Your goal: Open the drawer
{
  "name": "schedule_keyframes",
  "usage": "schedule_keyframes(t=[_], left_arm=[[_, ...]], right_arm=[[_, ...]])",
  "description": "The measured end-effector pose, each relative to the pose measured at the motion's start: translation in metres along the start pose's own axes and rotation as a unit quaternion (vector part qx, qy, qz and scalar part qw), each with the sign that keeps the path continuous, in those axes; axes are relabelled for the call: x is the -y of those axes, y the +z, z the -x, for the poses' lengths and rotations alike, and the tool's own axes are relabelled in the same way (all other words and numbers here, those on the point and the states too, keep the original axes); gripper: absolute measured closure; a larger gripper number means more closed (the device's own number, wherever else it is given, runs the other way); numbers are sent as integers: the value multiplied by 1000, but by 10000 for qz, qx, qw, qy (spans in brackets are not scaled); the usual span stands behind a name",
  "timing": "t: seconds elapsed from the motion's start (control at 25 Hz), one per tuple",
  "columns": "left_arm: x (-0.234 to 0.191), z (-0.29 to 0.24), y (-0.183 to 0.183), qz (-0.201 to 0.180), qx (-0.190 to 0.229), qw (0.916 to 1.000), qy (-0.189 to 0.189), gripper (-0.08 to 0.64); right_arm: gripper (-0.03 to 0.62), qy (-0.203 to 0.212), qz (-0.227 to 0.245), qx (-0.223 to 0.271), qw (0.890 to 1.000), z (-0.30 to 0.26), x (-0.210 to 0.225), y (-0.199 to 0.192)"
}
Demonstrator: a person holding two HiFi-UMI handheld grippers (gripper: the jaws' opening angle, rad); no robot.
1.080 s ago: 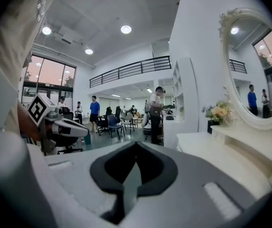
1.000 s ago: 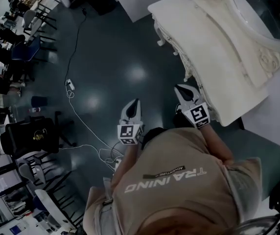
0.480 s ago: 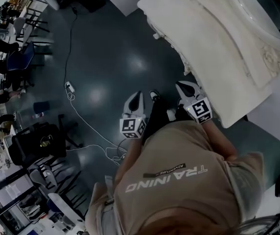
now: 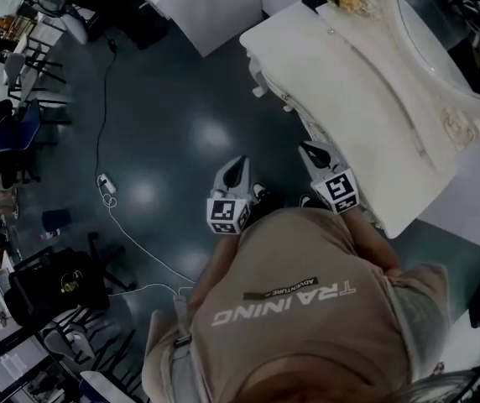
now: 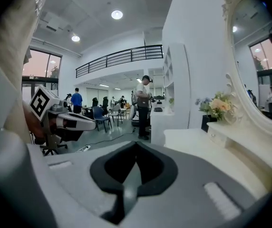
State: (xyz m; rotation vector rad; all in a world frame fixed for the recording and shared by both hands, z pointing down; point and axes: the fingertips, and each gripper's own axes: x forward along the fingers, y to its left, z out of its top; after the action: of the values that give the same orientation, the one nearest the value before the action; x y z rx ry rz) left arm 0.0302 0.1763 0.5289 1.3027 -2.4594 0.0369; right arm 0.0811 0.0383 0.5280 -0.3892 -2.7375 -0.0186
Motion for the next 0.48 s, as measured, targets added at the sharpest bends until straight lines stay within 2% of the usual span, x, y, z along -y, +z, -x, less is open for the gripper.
schedule_keyframes(t=[0.16, 0.32, 0.48], left_arm=[[-44, -3, -5, 52, -108, 9994, -324, 552], [-75, -24, -11, 50, -219, 9983, -539, 552], [-94, -49, -11, 122, -268, 9979, -580, 552]], right_arm=[[589, -233, 31, -106, 9997, -34, -16, 14], [589, -616, -53, -495, 9969, -47, -9, -7], [589, -609, -41, -680, 9958, -63, -1, -15]])
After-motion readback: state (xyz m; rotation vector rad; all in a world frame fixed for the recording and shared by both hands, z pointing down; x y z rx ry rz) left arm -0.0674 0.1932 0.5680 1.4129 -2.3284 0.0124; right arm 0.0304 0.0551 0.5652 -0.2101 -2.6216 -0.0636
